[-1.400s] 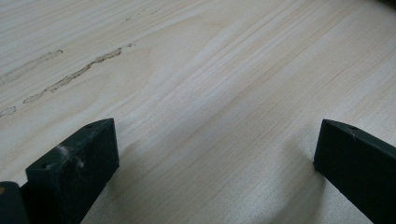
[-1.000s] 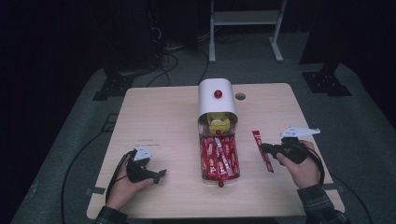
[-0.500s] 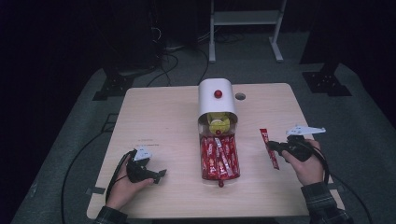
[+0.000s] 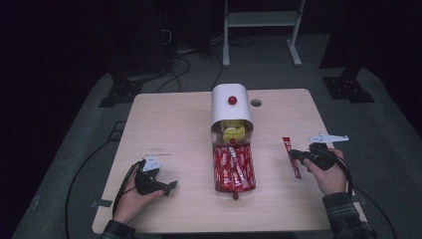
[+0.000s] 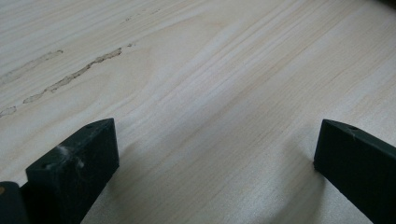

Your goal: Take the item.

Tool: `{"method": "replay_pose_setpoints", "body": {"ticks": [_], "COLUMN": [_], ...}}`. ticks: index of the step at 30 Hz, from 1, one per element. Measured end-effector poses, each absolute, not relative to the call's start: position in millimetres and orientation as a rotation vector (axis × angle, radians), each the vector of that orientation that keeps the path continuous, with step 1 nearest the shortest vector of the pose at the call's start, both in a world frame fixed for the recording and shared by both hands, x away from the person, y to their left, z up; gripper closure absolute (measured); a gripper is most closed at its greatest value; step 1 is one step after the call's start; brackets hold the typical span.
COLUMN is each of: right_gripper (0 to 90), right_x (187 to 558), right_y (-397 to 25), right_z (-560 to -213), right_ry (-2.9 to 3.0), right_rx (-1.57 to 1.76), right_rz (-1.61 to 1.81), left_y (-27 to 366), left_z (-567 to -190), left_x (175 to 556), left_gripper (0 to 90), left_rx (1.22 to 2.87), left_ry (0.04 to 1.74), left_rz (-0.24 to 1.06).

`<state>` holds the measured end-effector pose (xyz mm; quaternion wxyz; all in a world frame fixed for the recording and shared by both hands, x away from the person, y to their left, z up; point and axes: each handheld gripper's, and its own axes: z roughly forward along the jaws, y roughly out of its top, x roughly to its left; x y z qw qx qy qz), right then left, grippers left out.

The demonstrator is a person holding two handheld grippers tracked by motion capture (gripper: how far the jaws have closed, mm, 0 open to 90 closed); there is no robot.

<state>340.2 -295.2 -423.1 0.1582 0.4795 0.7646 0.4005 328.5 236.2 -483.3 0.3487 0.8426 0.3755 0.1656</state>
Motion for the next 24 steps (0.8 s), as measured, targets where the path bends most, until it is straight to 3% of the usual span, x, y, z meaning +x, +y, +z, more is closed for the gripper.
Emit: {"method": "replay_pose_setpoints", "body": {"ticks": [24], "right_gripper": [87.3], "right_x": [355], "right_y": [-299], "right_z": [-454], "right_ry": [2.238], "right_rx": [1.449], "right_rz": [1.021], "left_y": [236], "left_z": [-483], "left_x": [328], "left_gripper": [0.0], "left_rx": [2.184], "left_ry": [0.973], "left_rz": [0.429]}}
